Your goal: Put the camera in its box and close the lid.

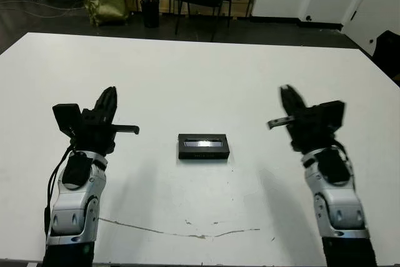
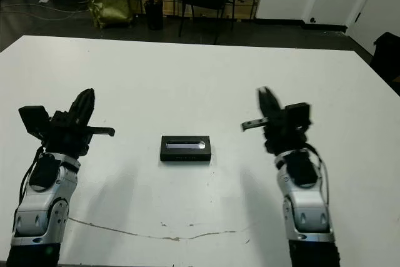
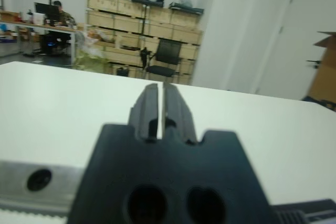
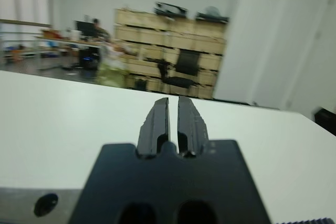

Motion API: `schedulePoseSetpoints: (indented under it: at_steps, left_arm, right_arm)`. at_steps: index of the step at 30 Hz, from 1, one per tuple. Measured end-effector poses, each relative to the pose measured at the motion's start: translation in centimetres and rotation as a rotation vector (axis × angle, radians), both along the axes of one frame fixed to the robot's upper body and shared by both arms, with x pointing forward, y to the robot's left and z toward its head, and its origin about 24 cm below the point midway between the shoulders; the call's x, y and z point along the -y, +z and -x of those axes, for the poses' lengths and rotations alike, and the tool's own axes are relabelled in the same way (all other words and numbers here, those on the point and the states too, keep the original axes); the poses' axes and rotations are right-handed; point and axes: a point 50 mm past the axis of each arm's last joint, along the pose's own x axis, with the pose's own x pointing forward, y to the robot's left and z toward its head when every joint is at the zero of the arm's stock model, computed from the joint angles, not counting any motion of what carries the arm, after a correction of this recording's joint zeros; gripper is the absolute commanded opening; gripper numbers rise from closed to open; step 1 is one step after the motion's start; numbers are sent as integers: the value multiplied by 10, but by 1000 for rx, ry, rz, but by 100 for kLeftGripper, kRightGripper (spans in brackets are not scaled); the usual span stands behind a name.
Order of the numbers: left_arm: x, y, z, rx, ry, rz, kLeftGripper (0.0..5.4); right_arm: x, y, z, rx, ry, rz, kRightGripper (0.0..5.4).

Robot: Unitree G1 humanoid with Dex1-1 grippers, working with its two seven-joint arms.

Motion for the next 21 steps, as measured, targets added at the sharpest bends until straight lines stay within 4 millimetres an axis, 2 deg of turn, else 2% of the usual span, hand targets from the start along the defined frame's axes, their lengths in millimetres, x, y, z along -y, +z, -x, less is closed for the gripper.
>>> schedulePoseSetpoints:
  at_steps: [3, 10, 21]
  left_arm:
    - [-4, 0, -3, -9, 55, -12, 1]
    - [-7, -8, -8, -25, 106, -4, 1]
    - [-2, -5, -11, -9, 93, -10, 1]
  right_arm:
    - [8, -8, -1, -29, -62, -18, 0]
    - [13, -16, -6, -48, -135, -17, 0]
    - [-3, -22, -7, -31, -117, -15, 0]
